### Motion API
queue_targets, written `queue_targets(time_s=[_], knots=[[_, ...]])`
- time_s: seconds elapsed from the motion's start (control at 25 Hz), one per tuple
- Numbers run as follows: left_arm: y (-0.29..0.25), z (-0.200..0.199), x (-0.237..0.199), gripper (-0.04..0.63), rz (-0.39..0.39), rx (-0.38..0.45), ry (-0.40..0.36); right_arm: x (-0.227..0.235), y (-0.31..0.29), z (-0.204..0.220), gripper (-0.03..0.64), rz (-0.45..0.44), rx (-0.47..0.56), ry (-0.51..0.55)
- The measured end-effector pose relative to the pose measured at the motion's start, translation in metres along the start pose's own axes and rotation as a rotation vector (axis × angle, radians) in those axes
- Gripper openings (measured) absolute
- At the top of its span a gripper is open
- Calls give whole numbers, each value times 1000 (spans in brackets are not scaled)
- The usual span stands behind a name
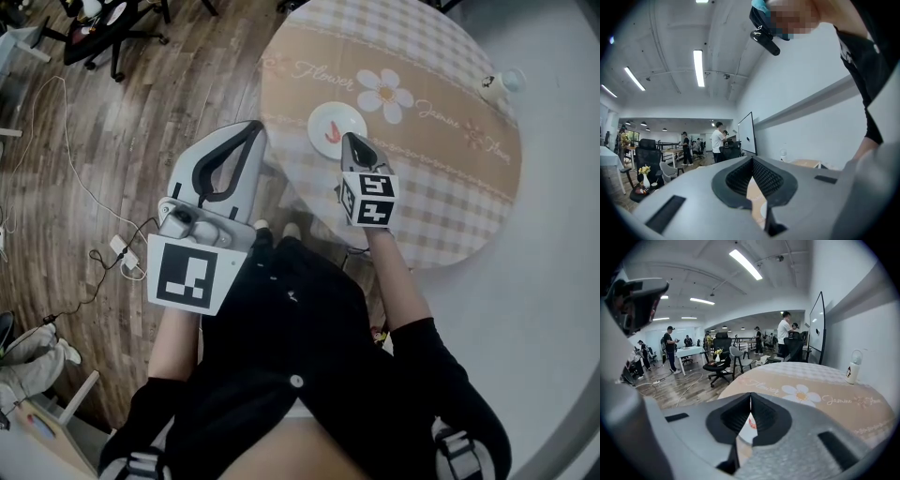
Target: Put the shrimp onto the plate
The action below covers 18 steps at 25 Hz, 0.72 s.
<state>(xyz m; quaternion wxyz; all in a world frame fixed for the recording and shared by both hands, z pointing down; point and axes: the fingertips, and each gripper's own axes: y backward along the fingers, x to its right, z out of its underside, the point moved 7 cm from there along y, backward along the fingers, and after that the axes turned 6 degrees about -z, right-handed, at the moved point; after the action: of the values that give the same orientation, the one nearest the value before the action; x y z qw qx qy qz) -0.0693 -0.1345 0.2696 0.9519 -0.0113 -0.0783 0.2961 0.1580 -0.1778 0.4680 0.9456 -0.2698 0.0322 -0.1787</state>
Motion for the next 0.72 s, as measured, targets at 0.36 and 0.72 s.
queue_targets(time_s=[0.36,0.72], knots=[[-3,-12,4,3,16,45,2,-15,44,-63,2,18,193,80],[-8,-22,7,3,29,75,-15,-26,92,-112,2,35,359,199]])
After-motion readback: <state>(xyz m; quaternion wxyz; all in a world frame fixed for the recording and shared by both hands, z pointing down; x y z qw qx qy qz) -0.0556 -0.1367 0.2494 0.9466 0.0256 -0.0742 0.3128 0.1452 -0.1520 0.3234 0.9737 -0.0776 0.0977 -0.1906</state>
